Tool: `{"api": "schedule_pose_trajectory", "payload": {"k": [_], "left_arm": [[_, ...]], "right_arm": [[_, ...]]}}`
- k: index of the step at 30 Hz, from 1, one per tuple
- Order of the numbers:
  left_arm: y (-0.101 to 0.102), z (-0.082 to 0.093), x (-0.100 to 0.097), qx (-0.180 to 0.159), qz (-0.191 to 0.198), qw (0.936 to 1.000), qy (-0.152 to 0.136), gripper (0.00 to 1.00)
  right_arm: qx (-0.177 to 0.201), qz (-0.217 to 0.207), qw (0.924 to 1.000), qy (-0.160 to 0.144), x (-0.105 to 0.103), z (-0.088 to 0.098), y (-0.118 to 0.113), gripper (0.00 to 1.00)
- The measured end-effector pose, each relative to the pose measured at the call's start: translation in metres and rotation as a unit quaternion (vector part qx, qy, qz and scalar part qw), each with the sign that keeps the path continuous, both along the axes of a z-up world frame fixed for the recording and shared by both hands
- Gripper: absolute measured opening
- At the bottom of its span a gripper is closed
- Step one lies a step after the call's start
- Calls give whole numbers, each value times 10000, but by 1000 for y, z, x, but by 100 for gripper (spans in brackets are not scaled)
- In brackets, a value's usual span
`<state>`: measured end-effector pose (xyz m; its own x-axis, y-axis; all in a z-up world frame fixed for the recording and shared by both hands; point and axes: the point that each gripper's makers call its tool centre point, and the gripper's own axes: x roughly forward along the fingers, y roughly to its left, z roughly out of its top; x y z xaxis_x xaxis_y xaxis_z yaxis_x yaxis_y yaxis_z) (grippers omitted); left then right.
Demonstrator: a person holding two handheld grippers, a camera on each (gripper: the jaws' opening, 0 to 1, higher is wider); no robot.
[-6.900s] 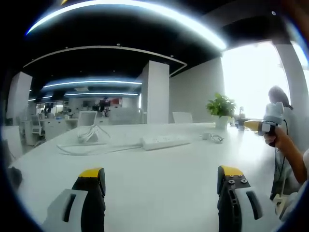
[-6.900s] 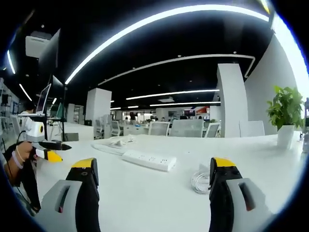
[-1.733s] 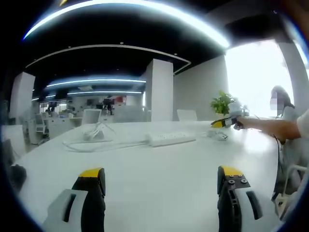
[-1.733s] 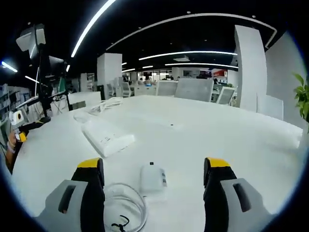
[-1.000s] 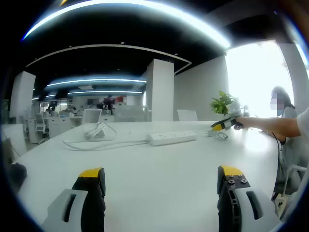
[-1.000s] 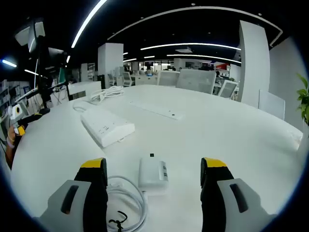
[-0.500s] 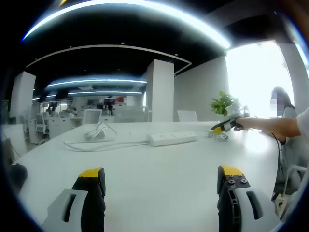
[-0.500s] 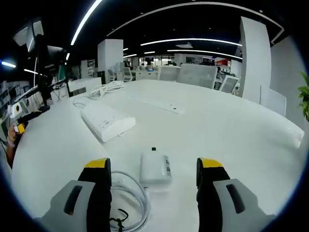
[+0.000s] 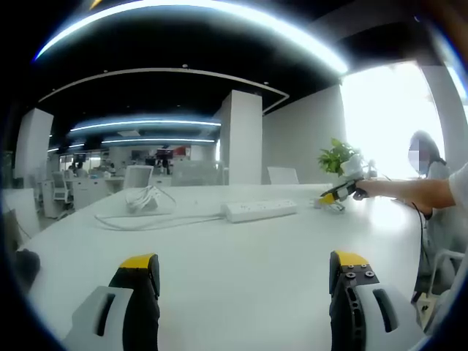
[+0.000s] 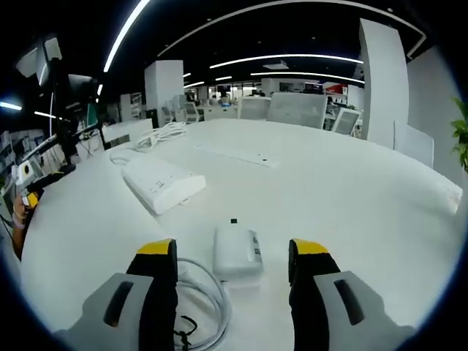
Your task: Straighten the power strip on the desk, plug the charger into it
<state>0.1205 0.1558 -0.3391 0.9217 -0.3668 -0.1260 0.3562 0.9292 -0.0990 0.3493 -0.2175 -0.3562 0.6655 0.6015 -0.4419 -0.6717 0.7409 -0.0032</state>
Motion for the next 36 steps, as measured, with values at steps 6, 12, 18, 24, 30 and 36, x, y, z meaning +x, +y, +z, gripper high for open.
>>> {"api": "schedule_pose_trajectory", "payload": {"k": [6, 12, 18, 24, 30, 36], "left_arm": [[1, 1, -2, -3, 16, 10000, -13, 99], [2, 1, -4, -1, 23, 10000, -18, 99], [3, 1, -4, 4, 23, 10000, -14, 99], [5, 0, -4, 6, 31, 10000, -15, 99], [6, 1, -3, 12, 35, 10000, -19, 99], [6, 0, -4, 7, 36, 10000, -9, 99]], "right_arm": [[44, -16, 10000, 38, 6, 0, -4, 55], [67, -17, 10000, 65, 4, -1, -1, 51], [44, 0, 10000, 79, -1, -2, 3, 48], [49, 15, 9999, 104, -1, -3, 4, 44], [31, 2, 9999, 116, 1, -4, 4, 42], [64, -72, 9999, 94, 2, -3, 2, 37]]}}
